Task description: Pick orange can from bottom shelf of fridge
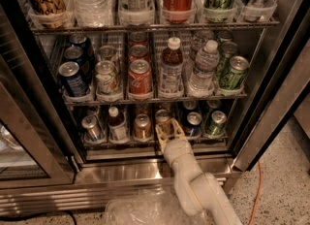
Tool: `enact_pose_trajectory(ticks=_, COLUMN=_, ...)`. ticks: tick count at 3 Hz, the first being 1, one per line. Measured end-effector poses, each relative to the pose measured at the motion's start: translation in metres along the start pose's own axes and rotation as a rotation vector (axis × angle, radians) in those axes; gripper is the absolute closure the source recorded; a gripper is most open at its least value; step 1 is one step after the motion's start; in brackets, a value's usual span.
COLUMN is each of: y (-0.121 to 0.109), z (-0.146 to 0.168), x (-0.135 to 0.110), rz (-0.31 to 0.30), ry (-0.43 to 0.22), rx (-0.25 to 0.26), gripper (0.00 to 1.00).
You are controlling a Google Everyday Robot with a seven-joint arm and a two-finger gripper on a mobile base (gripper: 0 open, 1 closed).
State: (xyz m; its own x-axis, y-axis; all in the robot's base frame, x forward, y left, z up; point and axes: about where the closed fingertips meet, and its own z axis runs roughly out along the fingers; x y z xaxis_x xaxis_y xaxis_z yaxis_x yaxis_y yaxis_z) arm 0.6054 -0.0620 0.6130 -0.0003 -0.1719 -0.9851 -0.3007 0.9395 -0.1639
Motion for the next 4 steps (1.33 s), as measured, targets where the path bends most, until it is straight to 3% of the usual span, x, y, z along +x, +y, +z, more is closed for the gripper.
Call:
enact_pose_trajectory(ticks=1, y=-0.001, z=0.001, x=0.001, rz=-0.001, ry=0.011, rx=-0.004, gripper=0.18)
enact_pose_trajectory(ticks=2, y=-0.001, z=0.001, x=0.001, rz=-0.001, ry=0.011, rx=-0.004, gripper=0.17)
enact_pose_trajectory(ticks=3, y=-0.009, z=0.014, x=-0.003, rz=-0.021, ry=0.021, rx=0.019, gripper=0.29)
enact_pose_trajectory(ticks=4, y=-0.009, z=0.015, x=-0.002, rz=-0.022, ry=0.022, rx=0.019, gripper=0.24)
